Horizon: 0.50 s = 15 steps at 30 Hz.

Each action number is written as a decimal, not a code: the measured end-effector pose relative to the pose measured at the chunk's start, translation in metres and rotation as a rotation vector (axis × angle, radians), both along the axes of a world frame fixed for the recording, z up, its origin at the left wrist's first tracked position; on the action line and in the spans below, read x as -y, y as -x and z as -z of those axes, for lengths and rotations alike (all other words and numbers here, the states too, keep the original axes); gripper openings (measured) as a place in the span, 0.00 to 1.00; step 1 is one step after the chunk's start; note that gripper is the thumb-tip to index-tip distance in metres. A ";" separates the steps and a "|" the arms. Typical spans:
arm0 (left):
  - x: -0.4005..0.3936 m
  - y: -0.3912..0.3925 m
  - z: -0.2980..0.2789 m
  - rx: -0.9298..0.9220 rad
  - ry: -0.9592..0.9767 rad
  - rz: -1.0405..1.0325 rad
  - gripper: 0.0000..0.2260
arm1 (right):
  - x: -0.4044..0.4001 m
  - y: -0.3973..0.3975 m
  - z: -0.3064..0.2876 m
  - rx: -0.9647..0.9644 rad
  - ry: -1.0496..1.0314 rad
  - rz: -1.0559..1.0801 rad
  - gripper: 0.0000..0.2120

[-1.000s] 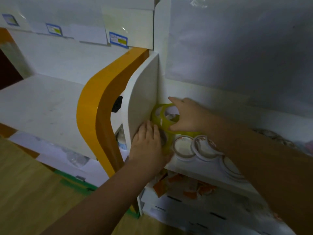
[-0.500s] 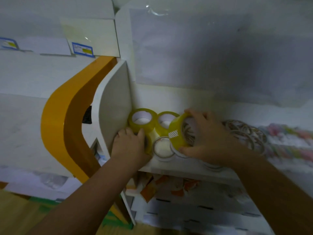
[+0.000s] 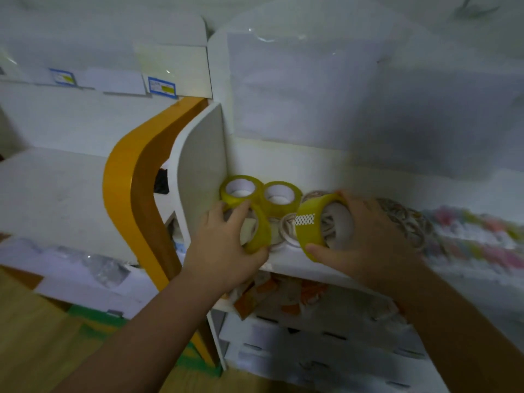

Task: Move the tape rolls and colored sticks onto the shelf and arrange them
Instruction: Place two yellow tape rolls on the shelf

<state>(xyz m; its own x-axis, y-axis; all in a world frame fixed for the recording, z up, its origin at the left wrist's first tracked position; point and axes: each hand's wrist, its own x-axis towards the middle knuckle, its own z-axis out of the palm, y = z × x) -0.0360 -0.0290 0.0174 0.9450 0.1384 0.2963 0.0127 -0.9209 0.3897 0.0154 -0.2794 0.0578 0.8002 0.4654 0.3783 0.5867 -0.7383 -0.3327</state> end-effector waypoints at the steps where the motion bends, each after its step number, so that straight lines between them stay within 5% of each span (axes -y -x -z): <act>1: 0.004 0.009 -0.004 0.036 0.037 0.003 0.38 | 0.005 0.005 -0.001 0.017 0.000 -0.026 0.35; 9: 0.023 0.098 -0.017 0.137 0.038 -0.081 0.39 | 0.024 0.056 0.009 -0.217 -0.282 -0.181 0.35; 12: 0.016 0.133 -0.020 0.123 0.031 -0.183 0.39 | 0.010 0.076 0.008 -0.174 -0.297 -0.266 0.29; 15: -0.005 0.167 -0.024 0.093 -0.018 -0.252 0.39 | -0.013 0.092 0.006 -0.209 -0.276 -0.303 0.33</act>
